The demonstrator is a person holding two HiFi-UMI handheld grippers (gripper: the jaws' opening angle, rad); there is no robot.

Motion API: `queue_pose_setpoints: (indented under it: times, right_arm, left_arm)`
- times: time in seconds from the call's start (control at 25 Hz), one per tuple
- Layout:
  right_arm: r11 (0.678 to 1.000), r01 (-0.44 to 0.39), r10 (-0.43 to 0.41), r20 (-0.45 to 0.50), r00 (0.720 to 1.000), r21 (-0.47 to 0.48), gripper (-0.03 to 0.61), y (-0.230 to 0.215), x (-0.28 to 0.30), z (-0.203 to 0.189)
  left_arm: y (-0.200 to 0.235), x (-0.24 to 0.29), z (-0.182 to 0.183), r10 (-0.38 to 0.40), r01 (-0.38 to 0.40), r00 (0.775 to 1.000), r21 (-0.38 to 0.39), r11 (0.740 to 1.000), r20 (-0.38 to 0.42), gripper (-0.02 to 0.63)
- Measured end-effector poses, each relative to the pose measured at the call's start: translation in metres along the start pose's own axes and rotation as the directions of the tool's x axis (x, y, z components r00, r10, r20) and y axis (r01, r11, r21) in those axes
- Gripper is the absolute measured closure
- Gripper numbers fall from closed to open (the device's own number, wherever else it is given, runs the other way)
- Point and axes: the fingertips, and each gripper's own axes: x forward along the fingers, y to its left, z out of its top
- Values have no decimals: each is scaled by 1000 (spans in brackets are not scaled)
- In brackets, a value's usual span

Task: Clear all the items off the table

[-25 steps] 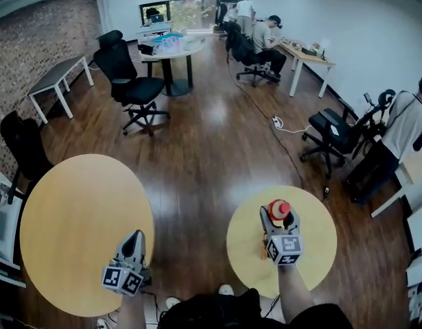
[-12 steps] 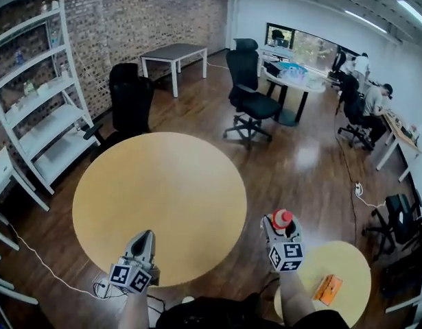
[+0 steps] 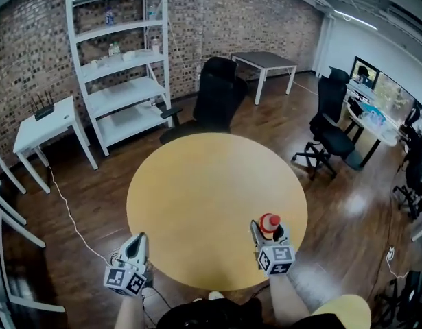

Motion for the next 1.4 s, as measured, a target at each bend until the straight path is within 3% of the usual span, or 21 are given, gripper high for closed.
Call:
queue_pose_setpoints:
  times: [0.12, 0.28, 0.52, 0.68, 0.88, 1.16, 1.4]
  right_arm:
    - [992, -124, 123, -26, 992, -14, 265, 40, 44, 0]
    - [959, -281, 277, -86, 957, -43, 265, 78, 78, -13]
    - [891, -452, 440, -170, 882, -40, 265, 140, 109, -44]
    - [866, -499, 481, -217, 850, -36, 265, 165, 129, -64]
    - [816, -578, 552, -272, 788, -18, 264, 195, 139, -88]
    - [805, -594, 568, -297, 768, 3, 262, 228, 146, -109]
    - [822, -570, 553, -242, 797, 1, 259, 234, 139, -113]
  left_arm:
    - [22, -13, 1, 98, -98, 995, 12, 995, 4, 623]
    - [28, -48, -12, 234, -234, 972, -9, 972, -15, 623]
    - [41, -115, -31, 435, -437, 898, -28, 899, -60, 623]
    - [46, -134, -41, 496, -500, 865, -38, 865, -77, 623]
    - [43, -161, -50, 590, -595, 804, -56, 802, -78, 623]
    - [53, -188, -58, 644, -652, 757, -61, 756, -110, 621]
    - [57, -194, -57, 639, -649, 759, -64, 758, -121, 623]
